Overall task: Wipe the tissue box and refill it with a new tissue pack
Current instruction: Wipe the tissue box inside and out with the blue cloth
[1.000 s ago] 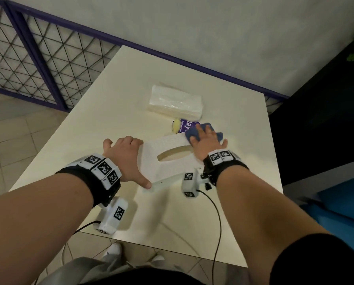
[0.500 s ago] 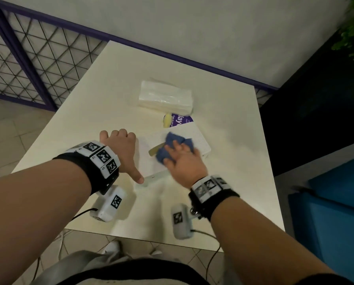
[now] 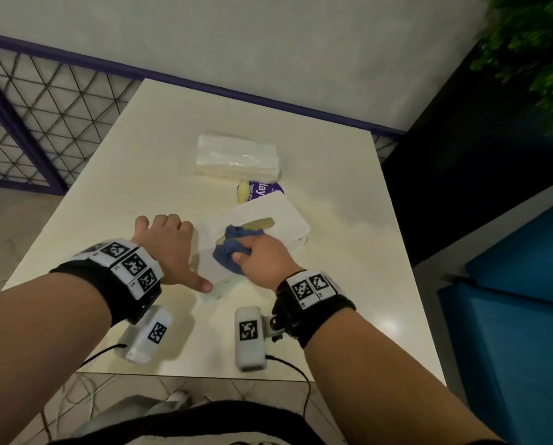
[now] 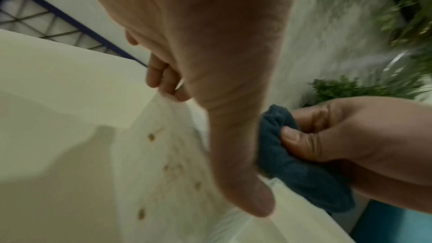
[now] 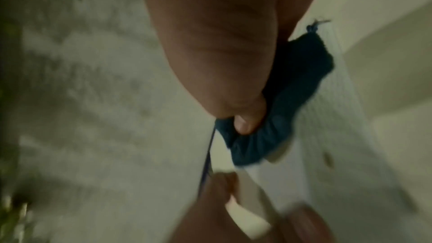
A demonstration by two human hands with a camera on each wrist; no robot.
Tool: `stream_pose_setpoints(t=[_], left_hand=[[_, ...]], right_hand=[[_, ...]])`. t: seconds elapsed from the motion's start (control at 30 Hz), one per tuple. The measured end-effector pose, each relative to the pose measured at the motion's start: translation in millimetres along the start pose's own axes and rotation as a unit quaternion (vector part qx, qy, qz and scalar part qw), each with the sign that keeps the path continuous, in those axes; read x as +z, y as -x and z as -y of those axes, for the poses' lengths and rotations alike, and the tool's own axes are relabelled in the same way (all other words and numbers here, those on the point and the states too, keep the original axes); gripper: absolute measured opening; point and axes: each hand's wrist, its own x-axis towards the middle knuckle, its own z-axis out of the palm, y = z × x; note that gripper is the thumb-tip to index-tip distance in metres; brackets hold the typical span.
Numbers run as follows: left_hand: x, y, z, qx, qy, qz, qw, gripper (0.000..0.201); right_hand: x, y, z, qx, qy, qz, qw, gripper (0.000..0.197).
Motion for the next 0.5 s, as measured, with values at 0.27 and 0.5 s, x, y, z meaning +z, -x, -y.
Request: stream_pose_setpoints(t=[0.27, 0.5], left_hand=[[2, 1, -45, 0.187, 0.084, -0.027, 0.978, 0.045], [-5, -8, -57, 0.184, 0.145, 0.041, 0.971, 0.065]], right_hand=[[-52, 60, -63, 0.138, -0.686, -0.17, 0.694, 0.036], [-48, 80, -68, 0.126, -0.78, -0.171, 0.589, 0.048]])
